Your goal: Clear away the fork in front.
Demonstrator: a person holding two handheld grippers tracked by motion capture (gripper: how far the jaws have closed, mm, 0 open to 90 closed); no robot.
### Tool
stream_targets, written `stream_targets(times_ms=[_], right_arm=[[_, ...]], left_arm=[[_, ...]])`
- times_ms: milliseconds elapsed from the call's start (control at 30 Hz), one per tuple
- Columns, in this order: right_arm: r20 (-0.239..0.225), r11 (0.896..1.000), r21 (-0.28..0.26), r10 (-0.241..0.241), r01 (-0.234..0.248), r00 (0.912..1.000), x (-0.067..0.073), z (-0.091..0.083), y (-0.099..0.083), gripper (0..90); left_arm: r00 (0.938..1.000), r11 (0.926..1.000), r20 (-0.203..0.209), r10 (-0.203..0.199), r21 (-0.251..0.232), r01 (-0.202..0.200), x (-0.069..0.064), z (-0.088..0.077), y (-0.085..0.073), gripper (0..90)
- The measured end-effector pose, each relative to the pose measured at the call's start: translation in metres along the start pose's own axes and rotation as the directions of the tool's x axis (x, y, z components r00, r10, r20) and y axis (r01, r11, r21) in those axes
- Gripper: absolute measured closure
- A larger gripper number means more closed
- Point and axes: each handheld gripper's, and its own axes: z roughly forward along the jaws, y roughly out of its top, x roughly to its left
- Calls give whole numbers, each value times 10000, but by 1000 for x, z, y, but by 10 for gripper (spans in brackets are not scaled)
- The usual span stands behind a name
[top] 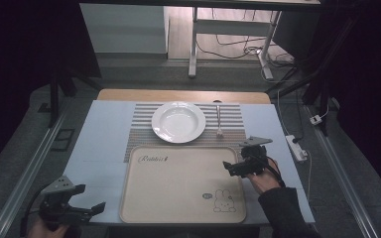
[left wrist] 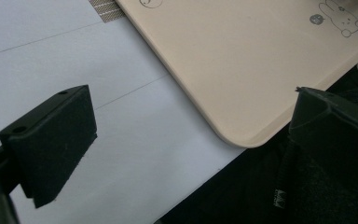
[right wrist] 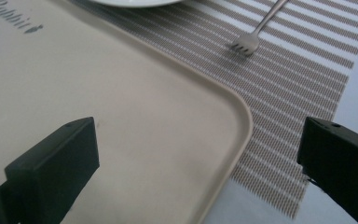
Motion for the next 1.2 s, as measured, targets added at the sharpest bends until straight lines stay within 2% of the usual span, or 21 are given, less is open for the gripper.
stream_targets(times_ms=[267, 433, 600, 733, 900, 1200], right_arm=[[152, 9998, 154, -105, 103, 9998, -5, 22, 18, 0], [303, 9988, 441, -237, 224, 9993, -6, 38, 30, 0], [412, 9984, 557, -158, 135, 9990, -9, 53, 39, 24], [503, 9971, 756, -103, 65, 9987, -13, 64, 43, 6], [701, 9944, 1022, -327, 254, 9970, -17, 77, 47, 0], [1074, 9922, 1204, -448, 317, 9932, -26, 93, 52, 0]], left_arm=[[10000, 10000, -25, 31, 6, -31, 0, 0, 0, 10], [10000, 10000, -9, 26, -8, -26, 0, 0, 0, 10], [10000, 10000, -26, 44, 5, -44, -1, 0, 0, 10], [10000, 10000, -19, 58, 1, -58, -1, 0, 0, 10], [10000, 10000, -15, 69, 9, -69, -1, 0, 0, 10], [10000, 10000, -6, 83, 31, -82, -1, 0, 0, 10]])
